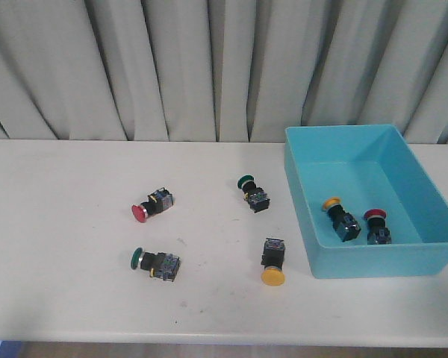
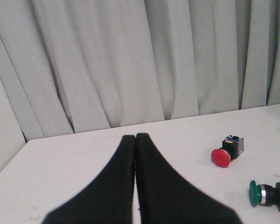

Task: Pick red and yellow buttons and place in box

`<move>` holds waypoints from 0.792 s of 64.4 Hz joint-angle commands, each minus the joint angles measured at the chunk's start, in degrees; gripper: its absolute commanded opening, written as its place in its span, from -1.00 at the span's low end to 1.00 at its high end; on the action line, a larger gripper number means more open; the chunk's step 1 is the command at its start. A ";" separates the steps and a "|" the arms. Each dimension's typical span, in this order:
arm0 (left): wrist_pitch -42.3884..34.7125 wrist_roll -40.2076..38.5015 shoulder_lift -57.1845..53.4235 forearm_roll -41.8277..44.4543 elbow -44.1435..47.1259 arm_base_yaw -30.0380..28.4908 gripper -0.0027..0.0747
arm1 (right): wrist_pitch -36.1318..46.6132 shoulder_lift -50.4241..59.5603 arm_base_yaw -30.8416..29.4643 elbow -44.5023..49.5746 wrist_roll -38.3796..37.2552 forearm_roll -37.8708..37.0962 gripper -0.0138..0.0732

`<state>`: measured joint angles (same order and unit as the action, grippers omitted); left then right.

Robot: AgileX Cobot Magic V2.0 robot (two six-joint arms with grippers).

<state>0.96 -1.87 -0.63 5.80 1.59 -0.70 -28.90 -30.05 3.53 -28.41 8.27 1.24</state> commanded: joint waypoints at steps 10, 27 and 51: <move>-4.30 -0.10 -0.81 -0.13 2.72 0.08 -0.95 | 23.64 15.62 -1.42 12.95 2.27 -0.87 -0.69; -4.30 -0.10 -0.81 -0.13 2.72 0.08 -0.95 | 38.60 26.93 -1.62 28.89 -3.14 -0.74 -0.69; -4.30 -0.10 -0.81 -0.13 2.72 0.08 -0.95 | 29.96 31.24 -1.62 30.52 -7.30 -1.24 -0.69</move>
<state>0.96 -1.85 -0.63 5.80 1.59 -0.70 -1.01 0.55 2.33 1.48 1.05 0.49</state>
